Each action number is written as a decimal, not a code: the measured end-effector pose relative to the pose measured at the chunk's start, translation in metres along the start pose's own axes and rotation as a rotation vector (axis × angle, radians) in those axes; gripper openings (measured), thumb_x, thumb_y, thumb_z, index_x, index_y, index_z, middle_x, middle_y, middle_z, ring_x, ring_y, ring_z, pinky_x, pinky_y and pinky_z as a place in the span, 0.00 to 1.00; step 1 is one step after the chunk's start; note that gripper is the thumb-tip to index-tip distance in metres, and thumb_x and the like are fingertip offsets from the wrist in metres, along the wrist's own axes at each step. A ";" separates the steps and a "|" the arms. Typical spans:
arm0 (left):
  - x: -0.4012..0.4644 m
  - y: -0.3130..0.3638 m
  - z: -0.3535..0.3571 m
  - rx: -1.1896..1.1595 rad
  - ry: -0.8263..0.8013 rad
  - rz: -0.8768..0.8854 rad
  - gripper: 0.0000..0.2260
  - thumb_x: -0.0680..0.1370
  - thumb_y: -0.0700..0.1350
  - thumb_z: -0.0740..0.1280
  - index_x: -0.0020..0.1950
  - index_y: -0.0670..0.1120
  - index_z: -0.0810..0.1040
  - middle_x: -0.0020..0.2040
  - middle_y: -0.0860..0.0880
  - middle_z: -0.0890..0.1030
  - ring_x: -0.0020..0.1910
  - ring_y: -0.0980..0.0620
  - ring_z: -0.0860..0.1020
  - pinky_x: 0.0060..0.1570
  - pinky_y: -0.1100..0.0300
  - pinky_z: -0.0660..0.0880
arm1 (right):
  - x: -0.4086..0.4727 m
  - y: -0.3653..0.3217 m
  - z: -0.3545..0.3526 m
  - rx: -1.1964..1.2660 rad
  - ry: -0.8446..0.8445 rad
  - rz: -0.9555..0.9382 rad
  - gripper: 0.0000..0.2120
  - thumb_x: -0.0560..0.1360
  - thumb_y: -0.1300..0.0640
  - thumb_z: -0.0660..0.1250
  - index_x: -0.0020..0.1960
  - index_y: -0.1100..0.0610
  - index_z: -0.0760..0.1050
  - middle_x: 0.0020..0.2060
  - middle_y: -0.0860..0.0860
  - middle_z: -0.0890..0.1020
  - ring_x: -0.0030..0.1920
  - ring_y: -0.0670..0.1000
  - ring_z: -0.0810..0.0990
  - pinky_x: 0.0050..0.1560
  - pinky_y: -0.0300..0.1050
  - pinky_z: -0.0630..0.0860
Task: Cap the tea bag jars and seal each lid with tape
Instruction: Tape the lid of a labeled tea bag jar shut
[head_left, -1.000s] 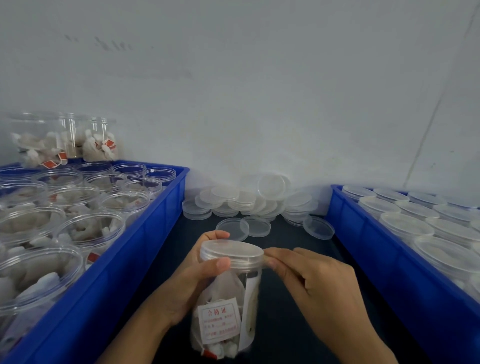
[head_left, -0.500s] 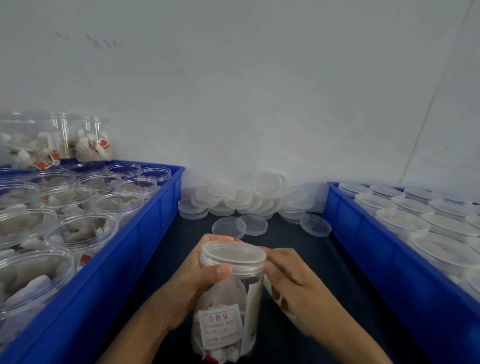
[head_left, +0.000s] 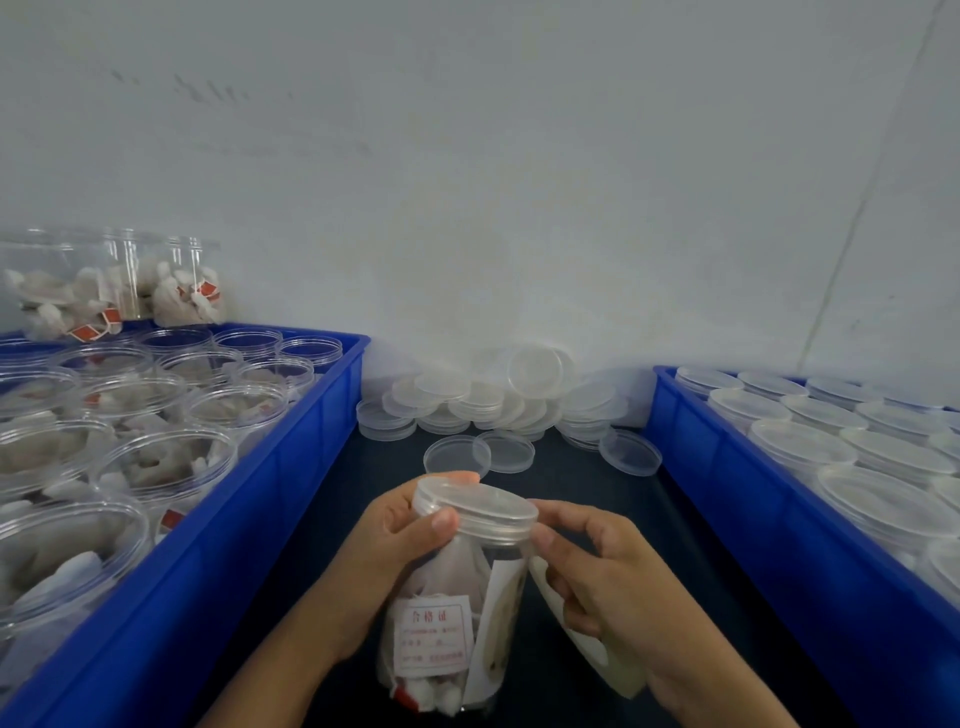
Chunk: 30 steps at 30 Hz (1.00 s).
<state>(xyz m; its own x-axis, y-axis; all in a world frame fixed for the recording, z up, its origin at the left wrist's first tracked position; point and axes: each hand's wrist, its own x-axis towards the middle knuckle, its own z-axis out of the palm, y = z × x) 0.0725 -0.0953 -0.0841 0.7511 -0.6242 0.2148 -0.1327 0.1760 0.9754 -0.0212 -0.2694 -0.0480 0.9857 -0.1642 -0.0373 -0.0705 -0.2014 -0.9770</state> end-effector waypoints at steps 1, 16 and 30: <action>0.001 0.000 0.001 0.030 0.030 0.008 0.37 0.64 0.65 0.74 0.66 0.46 0.74 0.56 0.45 0.84 0.55 0.46 0.82 0.49 0.60 0.79 | 0.000 0.000 0.001 0.007 0.041 0.004 0.10 0.79 0.55 0.63 0.59 0.47 0.78 0.34 0.49 0.74 0.24 0.40 0.68 0.24 0.33 0.65; -0.002 -0.002 0.032 0.265 0.330 0.050 0.41 0.50 0.67 0.76 0.61 0.59 0.70 0.53 0.58 0.80 0.49 0.67 0.79 0.41 0.70 0.76 | -0.001 0.008 0.004 -0.333 0.372 -0.246 0.06 0.73 0.52 0.70 0.39 0.48 0.76 0.39 0.46 0.79 0.36 0.43 0.76 0.38 0.39 0.70; -0.002 0.002 0.006 -0.091 0.146 -0.065 0.40 0.54 0.57 0.80 0.64 0.47 0.75 0.48 0.44 0.85 0.48 0.46 0.84 0.43 0.60 0.80 | -0.011 -0.005 -0.009 -0.813 0.204 -0.546 0.19 0.74 0.39 0.50 0.59 0.36 0.73 0.45 0.38 0.73 0.44 0.40 0.75 0.45 0.41 0.76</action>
<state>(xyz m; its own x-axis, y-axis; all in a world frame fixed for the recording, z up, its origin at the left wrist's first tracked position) 0.0674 -0.0982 -0.0817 0.8429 -0.5207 0.1356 -0.0269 0.2108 0.9772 -0.0329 -0.2752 -0.0405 0.8743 0.0006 0.4855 0.2262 -0.8853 -0.4063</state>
